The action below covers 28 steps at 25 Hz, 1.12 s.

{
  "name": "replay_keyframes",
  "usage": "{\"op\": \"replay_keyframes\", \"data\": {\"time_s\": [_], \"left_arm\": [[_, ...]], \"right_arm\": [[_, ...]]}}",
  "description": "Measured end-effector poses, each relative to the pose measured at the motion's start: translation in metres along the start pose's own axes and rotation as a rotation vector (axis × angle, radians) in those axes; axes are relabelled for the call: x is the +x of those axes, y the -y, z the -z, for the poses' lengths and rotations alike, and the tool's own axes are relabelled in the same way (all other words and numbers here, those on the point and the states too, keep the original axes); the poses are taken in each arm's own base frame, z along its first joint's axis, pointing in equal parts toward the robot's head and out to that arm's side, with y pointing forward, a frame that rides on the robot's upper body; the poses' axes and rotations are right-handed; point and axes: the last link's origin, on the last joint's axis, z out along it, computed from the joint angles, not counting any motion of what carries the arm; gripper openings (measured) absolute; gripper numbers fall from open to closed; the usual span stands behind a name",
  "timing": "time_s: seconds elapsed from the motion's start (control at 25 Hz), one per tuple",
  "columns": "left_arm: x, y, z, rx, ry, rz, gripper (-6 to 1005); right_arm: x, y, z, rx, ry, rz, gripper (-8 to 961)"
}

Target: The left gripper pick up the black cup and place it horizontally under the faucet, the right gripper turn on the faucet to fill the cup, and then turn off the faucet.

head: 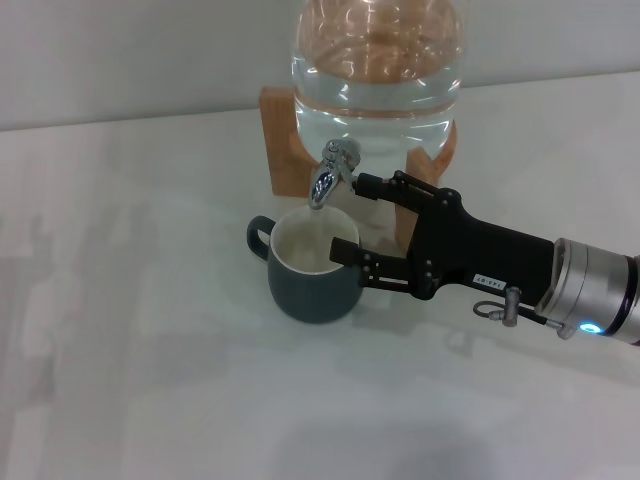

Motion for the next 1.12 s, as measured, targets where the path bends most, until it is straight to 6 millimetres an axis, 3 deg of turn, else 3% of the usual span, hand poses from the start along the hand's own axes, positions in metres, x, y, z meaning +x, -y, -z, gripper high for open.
{"op": "replay_keyframes", "data": {"time_s": [1.12], "left_arm": [[0.0007,0.0003,-0.0013,-0.001,-0.003,-0.001,488]], "right_arm": [[-0.0024,-0.0006,-0.006,-0.031,0.001,0.006,855]]}}
